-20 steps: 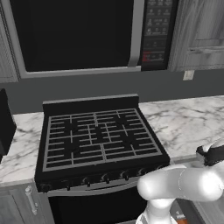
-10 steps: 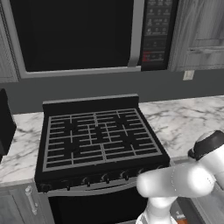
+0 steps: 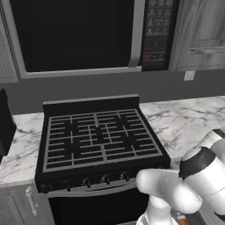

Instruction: Take the tongs from the drawer on the right and place them on the dining counter next to the tray containing the hot dog.

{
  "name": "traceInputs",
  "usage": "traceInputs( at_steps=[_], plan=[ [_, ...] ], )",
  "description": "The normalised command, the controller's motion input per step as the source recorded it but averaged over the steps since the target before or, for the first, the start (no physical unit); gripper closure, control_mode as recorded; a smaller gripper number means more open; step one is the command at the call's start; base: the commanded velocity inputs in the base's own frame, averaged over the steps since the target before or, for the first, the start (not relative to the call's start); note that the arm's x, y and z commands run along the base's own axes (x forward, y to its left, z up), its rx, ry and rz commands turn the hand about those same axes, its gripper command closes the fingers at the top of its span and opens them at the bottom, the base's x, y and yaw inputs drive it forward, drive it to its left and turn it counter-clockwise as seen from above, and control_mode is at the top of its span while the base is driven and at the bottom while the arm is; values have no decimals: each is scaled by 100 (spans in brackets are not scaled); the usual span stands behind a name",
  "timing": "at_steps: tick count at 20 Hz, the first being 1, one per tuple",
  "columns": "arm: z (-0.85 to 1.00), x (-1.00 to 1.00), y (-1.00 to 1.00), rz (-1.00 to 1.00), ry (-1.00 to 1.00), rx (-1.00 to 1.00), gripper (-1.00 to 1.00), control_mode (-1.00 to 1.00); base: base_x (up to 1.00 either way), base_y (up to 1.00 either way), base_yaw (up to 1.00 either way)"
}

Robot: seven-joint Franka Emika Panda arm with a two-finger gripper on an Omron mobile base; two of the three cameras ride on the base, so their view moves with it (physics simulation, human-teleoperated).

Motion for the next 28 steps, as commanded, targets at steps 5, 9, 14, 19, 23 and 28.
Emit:
traceInputs(
  at_steps=[5, 9, 14, 19, 23, 28],
  plan=[
    [56, -11, 0, 8, -16, 14, -100, -100, 0, 0, 0],
    [46, 2, 0, 12, -10, 16, -100, -100, 0, 0, 0],
    [27, 13, 0, 19, -13, 19, -100, -100, 0, 0, 0],
    [7, 21, 0, 21, -20, 22, -100, -100, 0, 0, 0],
    [0, 32, 0, 22, -21, 24, -100, -100, 0, 0, 0],
    [0, 50, 0, 21, -12, 28, -100, -100, 0, 0, 0]
  ],
)
